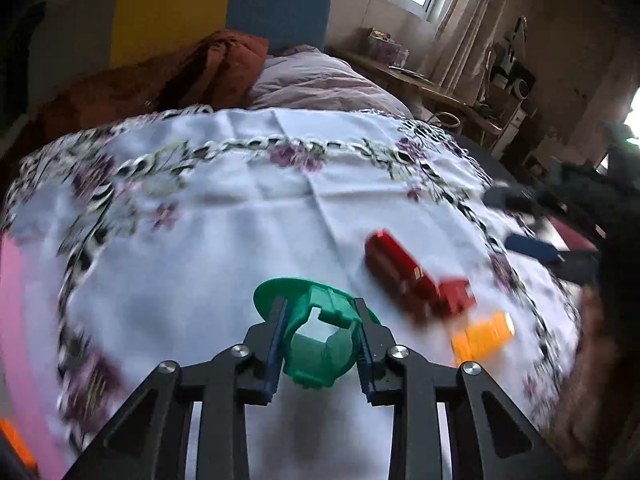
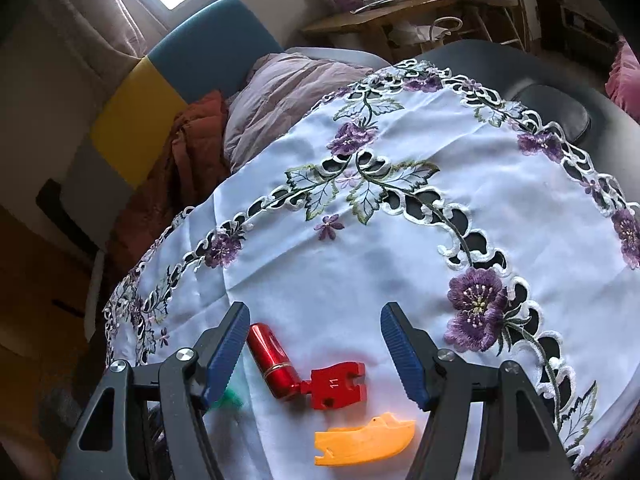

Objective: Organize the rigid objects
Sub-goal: 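Reach the left gripper to the green stand toy and grasp it, then grasp the red lipstick tube with the right gripper while the left gripper holds the green stand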

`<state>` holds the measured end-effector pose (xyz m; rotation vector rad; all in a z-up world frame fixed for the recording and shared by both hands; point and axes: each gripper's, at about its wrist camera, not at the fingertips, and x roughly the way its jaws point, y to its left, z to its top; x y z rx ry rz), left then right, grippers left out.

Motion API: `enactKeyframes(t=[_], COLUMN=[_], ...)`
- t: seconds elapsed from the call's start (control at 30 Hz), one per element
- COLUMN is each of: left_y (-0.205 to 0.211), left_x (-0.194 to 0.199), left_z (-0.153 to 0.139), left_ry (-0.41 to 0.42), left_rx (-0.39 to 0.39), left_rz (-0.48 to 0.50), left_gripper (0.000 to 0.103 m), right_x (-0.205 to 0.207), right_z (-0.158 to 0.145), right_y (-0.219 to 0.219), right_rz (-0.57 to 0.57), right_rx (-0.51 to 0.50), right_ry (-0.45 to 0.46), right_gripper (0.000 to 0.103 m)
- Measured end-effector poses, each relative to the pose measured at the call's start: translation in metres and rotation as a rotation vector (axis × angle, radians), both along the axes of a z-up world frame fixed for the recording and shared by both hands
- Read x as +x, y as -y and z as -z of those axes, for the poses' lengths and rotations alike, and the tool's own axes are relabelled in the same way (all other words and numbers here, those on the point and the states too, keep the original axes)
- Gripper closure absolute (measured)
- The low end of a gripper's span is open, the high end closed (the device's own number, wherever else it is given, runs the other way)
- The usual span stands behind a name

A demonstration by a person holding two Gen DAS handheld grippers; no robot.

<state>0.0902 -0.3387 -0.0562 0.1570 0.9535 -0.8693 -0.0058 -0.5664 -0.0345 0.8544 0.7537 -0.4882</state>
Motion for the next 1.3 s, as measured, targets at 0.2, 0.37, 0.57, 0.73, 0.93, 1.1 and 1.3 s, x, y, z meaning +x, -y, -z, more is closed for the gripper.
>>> enactKeyframes(t=[0.2, 0.37, 0.57, 0.73, 0.93, 1.1, 1.3], left_y=[-0.055, -0.073, -0.077, -0.081, -0.079, -0.08, -0.083], left_x=[-0.034, -0.055, -0.055, -0.053, -0.056, -0.056, -0.053], left_z=[0.004, 0.013, 0.014, 0.015, 0.021, 0.022, 0.023], left_ry=[-0.008, -0.004, -0.024, -0.038, -0.054, -0.06, -0.093], left_rx=[0.003, -0.023, -0.043, -0.053, -0.036, -0.036, -0.052], left_rz=[-0.031, -0.015, -0.03, -0.03, -0.033, -0.02, -0.034], left_gripper=[0.072, 0.072, 0.072, 0.072, 0.072, 0.072, 0.072], right_x=[-0.001, 0.002, 0.023, 0.052, 0.097, 0.101, 0.101], right_z=[0.004, 0.004, 0.007, 0.009, 0.028, 0.043, 0.047], right_y=[0.002, -0.001, -0.024, -0.046, -0.063, -0.091, -0.099], right_rz=[-0.008, -0.032, -0.172, -0.299, -0.412, -0.493, -0.563], right_rx=[0.047, 0.064, 0.044, -0.01, -0.118, -0.281, -0.283], right_ry=[0.023, 0.032, -0.013, -0.1, -0.272, -0.349, -0.325], right_gripper=[0.034, 0.034, 0.041, 0.048, 0.048, 0.079, 0.076])
